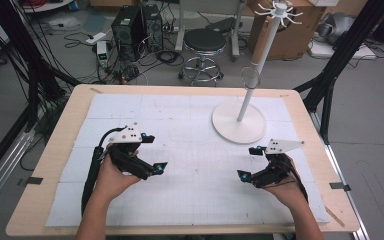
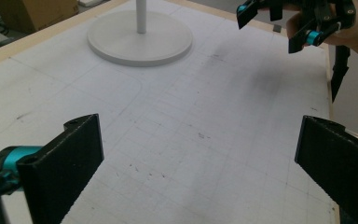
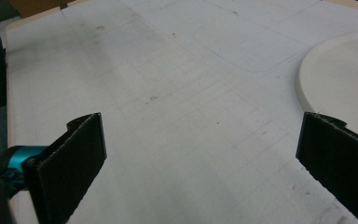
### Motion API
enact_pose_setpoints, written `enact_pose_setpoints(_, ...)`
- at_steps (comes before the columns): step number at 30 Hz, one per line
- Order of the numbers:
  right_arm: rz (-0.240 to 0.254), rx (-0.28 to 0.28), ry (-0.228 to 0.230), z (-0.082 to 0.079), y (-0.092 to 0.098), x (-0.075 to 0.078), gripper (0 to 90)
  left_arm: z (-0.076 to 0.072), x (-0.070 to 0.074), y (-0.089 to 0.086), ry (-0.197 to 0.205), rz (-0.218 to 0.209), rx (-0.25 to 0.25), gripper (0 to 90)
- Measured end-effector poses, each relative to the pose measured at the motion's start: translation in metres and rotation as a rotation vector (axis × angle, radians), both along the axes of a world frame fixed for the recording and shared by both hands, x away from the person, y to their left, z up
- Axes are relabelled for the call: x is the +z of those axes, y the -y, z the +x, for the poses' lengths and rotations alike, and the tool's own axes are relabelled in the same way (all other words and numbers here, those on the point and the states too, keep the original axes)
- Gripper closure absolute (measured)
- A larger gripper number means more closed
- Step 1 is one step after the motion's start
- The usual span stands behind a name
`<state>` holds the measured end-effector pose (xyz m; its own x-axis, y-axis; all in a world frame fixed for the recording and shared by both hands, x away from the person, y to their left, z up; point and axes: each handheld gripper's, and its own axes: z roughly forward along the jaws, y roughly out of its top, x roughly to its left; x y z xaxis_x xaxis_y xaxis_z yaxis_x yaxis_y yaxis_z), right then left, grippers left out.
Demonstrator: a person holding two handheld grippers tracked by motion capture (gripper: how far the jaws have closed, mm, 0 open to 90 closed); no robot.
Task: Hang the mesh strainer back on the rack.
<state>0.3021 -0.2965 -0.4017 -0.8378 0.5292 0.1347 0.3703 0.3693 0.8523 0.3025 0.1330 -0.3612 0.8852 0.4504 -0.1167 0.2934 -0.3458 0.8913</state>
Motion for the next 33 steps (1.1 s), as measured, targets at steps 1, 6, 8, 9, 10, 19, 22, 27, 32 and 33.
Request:
enact_pose_setpoints(1,0.0,-0.002,-0.001,0.0,0.0,0.0,0.6,0.0,-0.001,0.001,0.003,-0.003,-0.003,1.6)
enact_pose_setpoints(6,0.0,-0.001,0.005,0.0,0.0,0.0,0.6,0.0,-0.006,0.005,0.001,0.001,-0.013,1.6)
enact_pose_setpoints(8,0.0,-0.001,0.002,0.001,0.0,0.0,0.6,0.001,-0.007,0.007,0.005,0.013,-0.011,1.6)
enact_pose_setpoints(9,0.002,-0.002,0.002,0.001,0.0,0.0,0.6,0.001,-0.008,0.008,0.004,0.017,-0.011,1.6)
enact_pose_setpoints(10,0.0,0.001,-0.002,0.001,0.0,0.0,0.6,0.001,-0.008,0.009,0.0,0.016,-0.01,1.6)
enact_pose_setpoints(19,-0.012,-0.006,-0.001,0.002,-0.001,-0.001,0.6,0.002,-0.009,0.002,0.0,-0.007,-0.003,1.6)
enact_pose_setpoints(22,-0.018,-0.002,-0.001,0.003,-0.002,-0.002,0.6,0.002,-0.009,0.001,-0.002,-0.006,-0.002,1.6)
enact_pose_setpoints(27,-0.019,-0.003,-0.004,0.003,-0.002,-0.002,0.6,0.002,-0.01,0.001,-0.003,-0.001,0.003,1.6)
enact_pose_setpoints(32,-0.019,-0.001,-0.002,0.003,-0.001,-0.002,0.6,0.002,-0.009,-0.001,0.0,-0.009,0.007,1.6)
enact_pose_setpoints(33,-0.02,-0.002,-0.001,0.003,-0.001,-0.002,0.6,0.002,-0.009,-0.001,-0.002,-0.01,0.007,1.6)
